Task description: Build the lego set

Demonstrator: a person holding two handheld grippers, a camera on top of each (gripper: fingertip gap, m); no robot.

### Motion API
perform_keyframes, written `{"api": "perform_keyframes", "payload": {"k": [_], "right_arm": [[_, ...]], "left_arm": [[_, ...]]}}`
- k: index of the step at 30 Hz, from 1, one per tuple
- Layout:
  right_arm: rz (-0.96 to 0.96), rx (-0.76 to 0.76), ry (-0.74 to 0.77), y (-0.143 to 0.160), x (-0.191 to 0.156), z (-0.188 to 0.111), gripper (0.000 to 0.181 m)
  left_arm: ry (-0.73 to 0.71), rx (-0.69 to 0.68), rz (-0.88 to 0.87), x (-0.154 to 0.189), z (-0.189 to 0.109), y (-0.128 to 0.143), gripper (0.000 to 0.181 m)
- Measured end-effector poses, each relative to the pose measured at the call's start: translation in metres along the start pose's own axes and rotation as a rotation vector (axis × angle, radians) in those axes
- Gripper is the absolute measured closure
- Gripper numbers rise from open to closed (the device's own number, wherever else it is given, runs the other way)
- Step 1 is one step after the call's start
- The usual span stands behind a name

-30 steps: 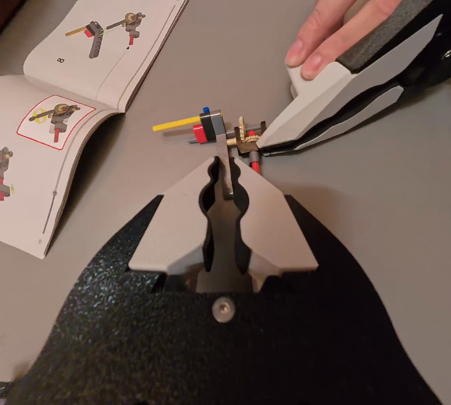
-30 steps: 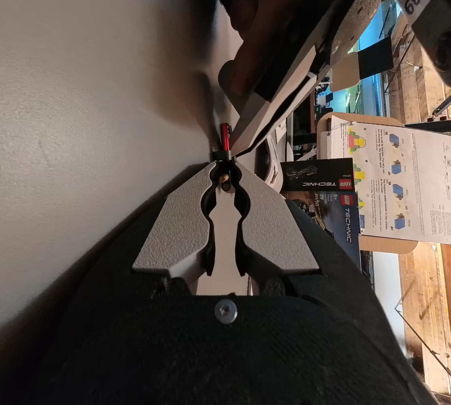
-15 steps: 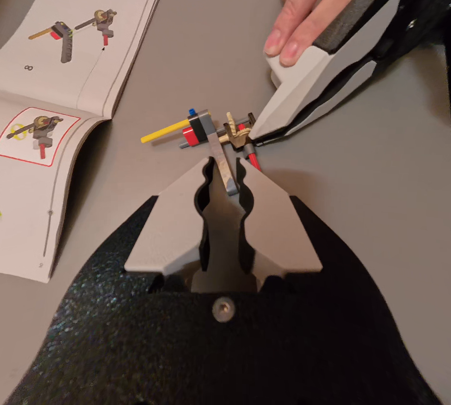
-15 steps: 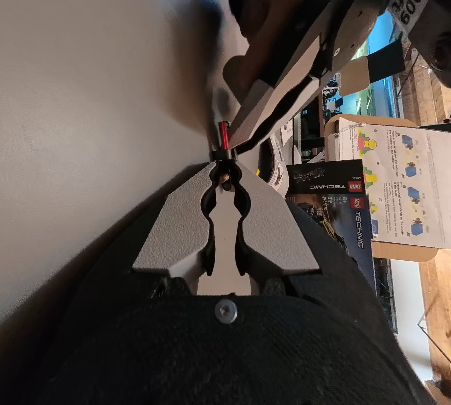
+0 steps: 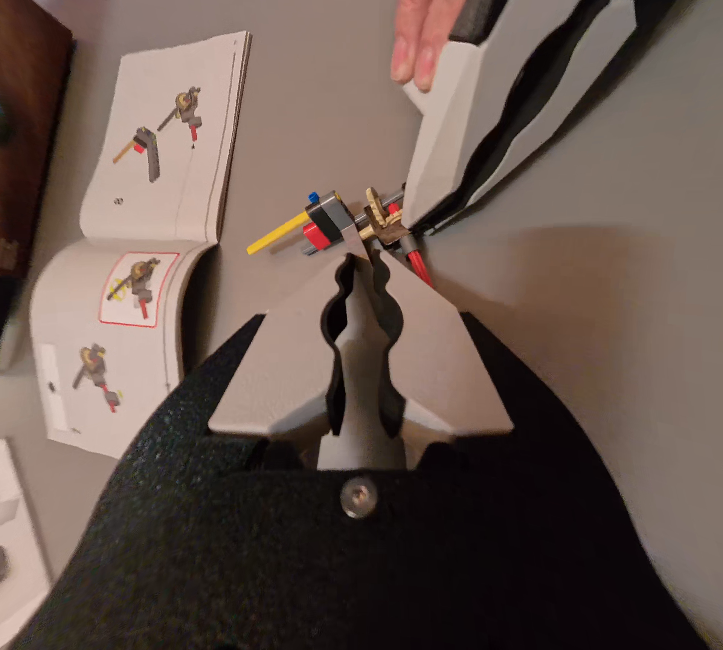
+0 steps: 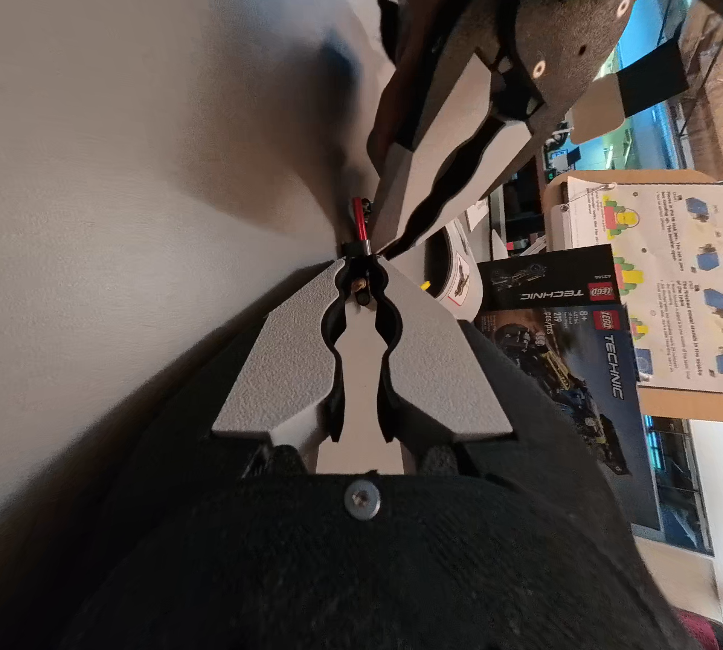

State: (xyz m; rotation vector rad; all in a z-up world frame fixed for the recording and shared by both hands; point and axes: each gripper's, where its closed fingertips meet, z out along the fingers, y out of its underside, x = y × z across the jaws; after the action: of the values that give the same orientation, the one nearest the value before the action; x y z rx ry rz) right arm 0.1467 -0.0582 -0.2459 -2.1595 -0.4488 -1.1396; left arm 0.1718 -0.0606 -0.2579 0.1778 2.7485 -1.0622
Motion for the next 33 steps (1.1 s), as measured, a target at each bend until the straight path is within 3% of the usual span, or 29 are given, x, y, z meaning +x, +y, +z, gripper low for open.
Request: {"api": "perform_keyframes", "payload": {"k": [6, 15, 19, 26, 29, 33], "right_arm": [[0.007, -0.009, -0.013, -0.0001, -0.0003, -0.0004, 0.174], [-0.224, -0.103, 0.086, 0.004, 0.002, 0.0011, 0.174], [-0.314, -0.147, 0.149, 0.005, 0.0075, 0.001, 0.164], [-0.224, -0.108, 0.07, 0.0063, 0.0032, 0.0021, 0.173], [0.002, -0.037, 0.004, 0.0059, 0.0063, 0.0006, 0.173], [-0.02, -0.048, -0.009, 0.0084, 0.0038, 0.0034, 0.173]], "left_arm": [[-0.052, -0.052, 0.134, -0.0003, -0.0007, -0.0002, 0.174], [0.007, -0.012, -0.083, -0.0012, 0.0008, 0.0003, 0.174], [0.023, 0.005, -0.125, -0.0007, 0.0017, -0.0004, 0.174], [0.001, 0.012, -0.038, -0.001, 0.0016, -0.0007, 0.174], [-0.017, 0.02, 0.011, -0.0023, 0.0016, -0.0011, 0.173], [-0.015, 0.028, 0.0, -0.0039, 0.0019, -0.0009, 0.174]]}}
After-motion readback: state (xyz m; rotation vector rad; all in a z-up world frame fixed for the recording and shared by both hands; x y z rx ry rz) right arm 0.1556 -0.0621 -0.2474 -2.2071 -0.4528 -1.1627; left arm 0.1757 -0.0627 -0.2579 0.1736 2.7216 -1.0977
